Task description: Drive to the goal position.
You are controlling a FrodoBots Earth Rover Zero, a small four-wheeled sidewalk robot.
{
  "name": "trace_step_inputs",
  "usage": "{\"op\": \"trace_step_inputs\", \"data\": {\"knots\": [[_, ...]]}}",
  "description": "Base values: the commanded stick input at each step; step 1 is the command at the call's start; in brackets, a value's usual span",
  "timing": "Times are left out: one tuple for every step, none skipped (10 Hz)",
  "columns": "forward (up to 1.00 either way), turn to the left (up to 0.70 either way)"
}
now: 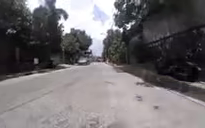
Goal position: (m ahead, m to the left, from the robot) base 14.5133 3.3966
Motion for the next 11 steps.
{"op": "trace_step_inputs", "data": {"knots": [[1.00,-0.03],[1.00,-0.03],[1.00,-0.03],[1.00,-0.03],[1.00,-0.06],[1.00,-0.12],[1.00,-0.16],[1.00,-0.11],[1.00,0.00],[1.00,-0.01],[1.00,-0.09]]}}
